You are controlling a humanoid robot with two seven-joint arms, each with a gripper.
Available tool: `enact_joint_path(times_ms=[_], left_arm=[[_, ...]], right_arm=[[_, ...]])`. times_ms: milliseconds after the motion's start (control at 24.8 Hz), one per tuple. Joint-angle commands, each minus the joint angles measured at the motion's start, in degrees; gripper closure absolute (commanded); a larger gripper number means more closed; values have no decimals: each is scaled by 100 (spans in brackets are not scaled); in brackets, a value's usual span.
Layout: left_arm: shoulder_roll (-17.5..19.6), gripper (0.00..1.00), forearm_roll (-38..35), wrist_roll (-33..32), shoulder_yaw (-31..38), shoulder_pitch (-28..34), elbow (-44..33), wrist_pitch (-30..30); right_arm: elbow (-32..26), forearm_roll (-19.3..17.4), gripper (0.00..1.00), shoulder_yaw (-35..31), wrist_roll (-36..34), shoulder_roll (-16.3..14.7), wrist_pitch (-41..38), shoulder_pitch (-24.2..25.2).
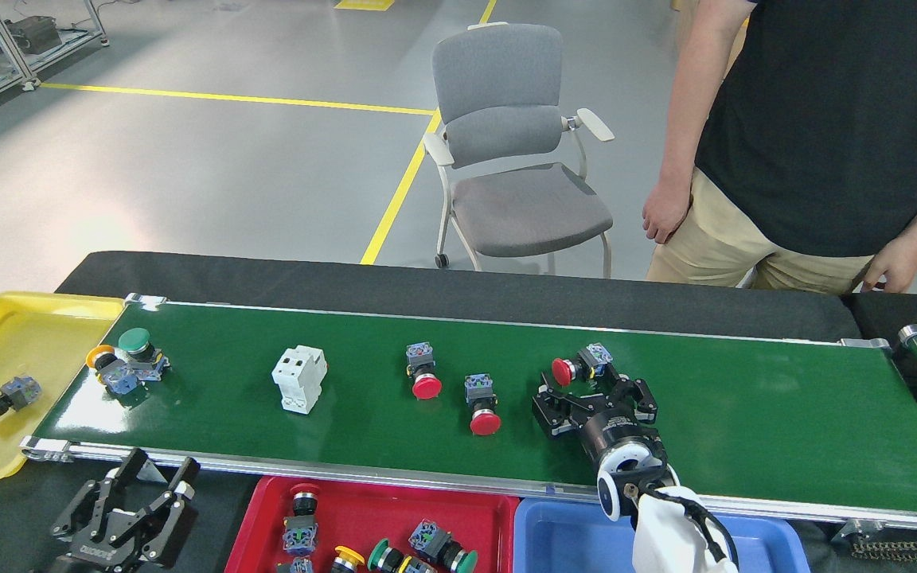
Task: Pick switch part from conveyor to tray
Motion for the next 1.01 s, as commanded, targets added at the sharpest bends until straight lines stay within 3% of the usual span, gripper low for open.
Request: enact_joint_path(times_ms=[0,121,283,323,485,606,808,969], left_arm=[[204,0,-7,59,6,-69,-6,63],[257,0,-7,24,-38,-86,-23,72],[301,0,-226,-81,-293,-517,161,81],[301,0,-376,-99,-477,-692,310,81],[301,0,-613,-108,-917,-1317,917,98],[301,0,-666,-160,-1040,-1677,1260,178],[327,0,-675,-187,-1198,-2239,2015,406],[380,0,-842,-169,-1461,-2652,2587,845]], right_arm=[[225,-6,1,17,-101,132,58,-222],[778,-15,4,52,-197,264,58,-538],[1077,-32,50,219,-461,220,-136,-846],[1077,-41,56,228,-505,168,-329,-846],[937,-182,59,228,-514,132,-602,-828],[251,-384,58,228,-444,53,-1182,-626],[-2007,-963,54,228,-171,-632,-3360,938],[-2605,-1148,54,236,75,-580,-4767,1624]])
